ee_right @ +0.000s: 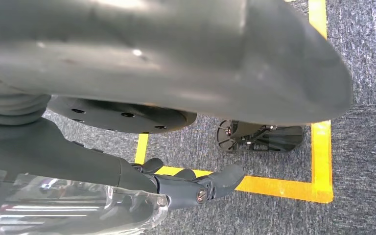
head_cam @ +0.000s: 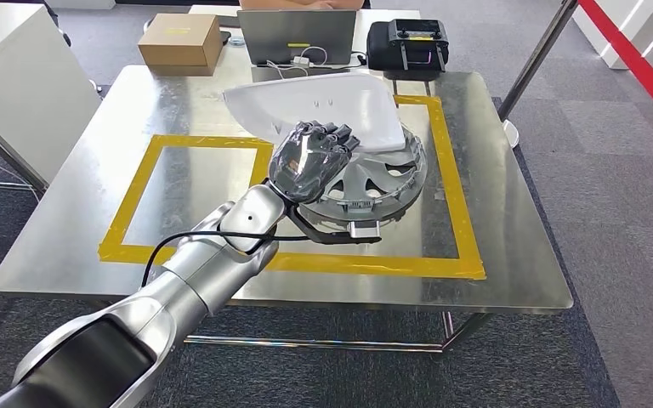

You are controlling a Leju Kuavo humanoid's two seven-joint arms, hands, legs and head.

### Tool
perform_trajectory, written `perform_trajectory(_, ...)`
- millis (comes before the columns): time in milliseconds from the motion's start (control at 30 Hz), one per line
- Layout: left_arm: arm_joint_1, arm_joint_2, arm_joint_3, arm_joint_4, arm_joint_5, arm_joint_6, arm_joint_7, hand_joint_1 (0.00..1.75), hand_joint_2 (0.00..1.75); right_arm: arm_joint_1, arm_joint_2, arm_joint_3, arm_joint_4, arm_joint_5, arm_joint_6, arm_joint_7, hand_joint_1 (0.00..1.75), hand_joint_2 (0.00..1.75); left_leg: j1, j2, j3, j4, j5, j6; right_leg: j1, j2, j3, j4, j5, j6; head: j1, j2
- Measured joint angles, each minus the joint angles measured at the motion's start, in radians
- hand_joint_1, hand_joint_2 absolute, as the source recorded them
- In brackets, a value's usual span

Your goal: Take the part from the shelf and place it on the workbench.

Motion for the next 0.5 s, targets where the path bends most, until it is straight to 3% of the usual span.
perform_trajectory(500, 0.0, 0.0, 0.0, 0.0, 0.0, 0.0, 0.0, 1.75, 1.75, 0.0, 0.0, 0.0, 0.0, 0.0, 0.0, 0.0, 0.0, 0.0, 0.0, 0.0, 0.0, 0.0, 0.0, -0.001, 0.0, 0.0, 0.0, 0.0, 0.0, 0.0, 0.0, 0.0)
